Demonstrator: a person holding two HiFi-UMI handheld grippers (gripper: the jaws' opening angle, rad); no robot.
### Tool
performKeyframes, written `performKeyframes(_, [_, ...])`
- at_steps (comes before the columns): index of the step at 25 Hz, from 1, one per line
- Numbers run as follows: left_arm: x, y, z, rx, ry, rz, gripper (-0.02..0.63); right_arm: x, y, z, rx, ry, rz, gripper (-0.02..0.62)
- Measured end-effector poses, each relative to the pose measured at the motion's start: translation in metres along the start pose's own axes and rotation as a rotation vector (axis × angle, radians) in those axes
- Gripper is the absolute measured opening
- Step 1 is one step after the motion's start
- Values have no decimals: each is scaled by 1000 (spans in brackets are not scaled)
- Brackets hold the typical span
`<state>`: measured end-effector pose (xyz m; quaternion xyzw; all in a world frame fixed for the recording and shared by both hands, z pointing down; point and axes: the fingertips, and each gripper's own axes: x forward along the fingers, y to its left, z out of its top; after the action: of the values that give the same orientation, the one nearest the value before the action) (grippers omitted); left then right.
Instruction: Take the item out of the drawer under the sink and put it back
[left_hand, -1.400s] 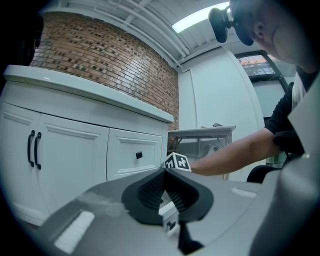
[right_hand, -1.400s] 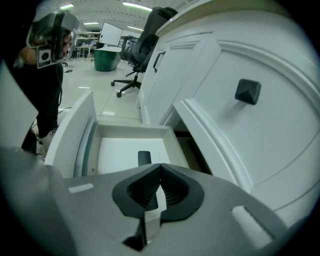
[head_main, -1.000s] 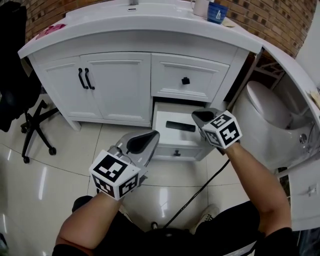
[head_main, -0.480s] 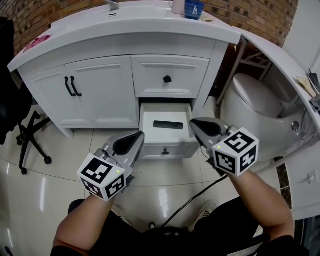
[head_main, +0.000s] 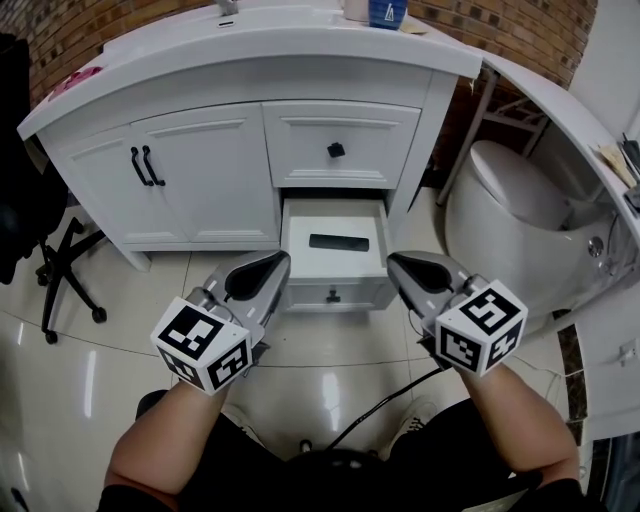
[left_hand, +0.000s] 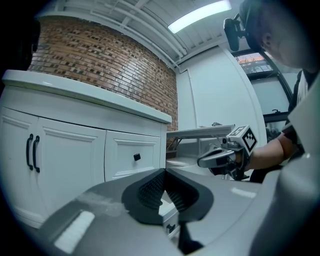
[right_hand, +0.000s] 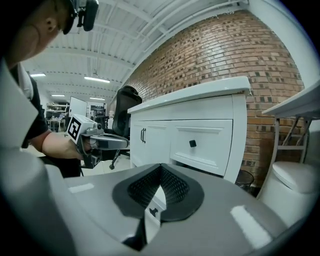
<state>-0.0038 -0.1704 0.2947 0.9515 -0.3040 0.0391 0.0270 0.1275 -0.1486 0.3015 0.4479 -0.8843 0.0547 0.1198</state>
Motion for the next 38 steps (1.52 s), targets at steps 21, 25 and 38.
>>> performKeyframes(21, [-31, -32, 21, 25, -18, -11, 5, -31, 32, 15, 76, -46, 36, 8])
performKeyframes(25, [-46, -56, 31, 39, -30, -36, 5, -54, 40, 17, 65, -62, 8, 8])
performKeyframes(38, [-66, -63, 29, 73, -34, 19, 5, -79, 58, 16, -14, -69, -60, 8])
